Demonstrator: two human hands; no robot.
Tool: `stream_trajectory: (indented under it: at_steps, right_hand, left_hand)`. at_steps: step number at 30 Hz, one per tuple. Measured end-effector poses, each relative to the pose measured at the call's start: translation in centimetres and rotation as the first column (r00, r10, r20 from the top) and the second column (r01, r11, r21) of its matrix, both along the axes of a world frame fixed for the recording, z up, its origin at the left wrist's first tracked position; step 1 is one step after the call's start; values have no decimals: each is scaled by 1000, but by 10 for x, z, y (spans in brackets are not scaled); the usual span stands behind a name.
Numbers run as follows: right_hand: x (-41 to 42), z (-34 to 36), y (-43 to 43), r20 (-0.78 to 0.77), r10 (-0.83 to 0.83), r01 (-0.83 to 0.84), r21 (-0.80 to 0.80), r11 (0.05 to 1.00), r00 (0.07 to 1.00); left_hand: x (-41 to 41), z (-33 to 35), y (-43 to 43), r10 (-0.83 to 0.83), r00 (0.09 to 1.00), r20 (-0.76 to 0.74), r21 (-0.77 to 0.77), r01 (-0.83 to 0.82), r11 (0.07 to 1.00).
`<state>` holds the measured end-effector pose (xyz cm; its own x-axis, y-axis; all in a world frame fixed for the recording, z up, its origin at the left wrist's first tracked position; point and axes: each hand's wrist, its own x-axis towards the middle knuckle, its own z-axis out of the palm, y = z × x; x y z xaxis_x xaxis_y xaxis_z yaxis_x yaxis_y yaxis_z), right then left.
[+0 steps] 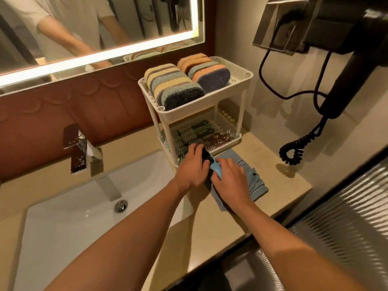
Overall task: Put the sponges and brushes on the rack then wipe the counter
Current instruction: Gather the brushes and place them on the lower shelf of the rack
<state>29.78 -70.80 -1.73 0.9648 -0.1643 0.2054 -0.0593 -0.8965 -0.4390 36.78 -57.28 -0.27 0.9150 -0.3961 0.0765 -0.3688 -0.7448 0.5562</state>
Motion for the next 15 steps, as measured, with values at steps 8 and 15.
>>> stream_trajectory:
  at_steps: [8, 15]
  right_hand:
    - [63, 2, -19, 46, -77, 75, 29, 997, 996]
    - [115, -3, -25, 34, -128, 128, -2, 992, 991]
  left_hand:
    - [46, 4, -23, 43, 996, -84, 101, -34, 994]
    - [100, -7, -40, 19, 968, -250, 188, 30, 982]
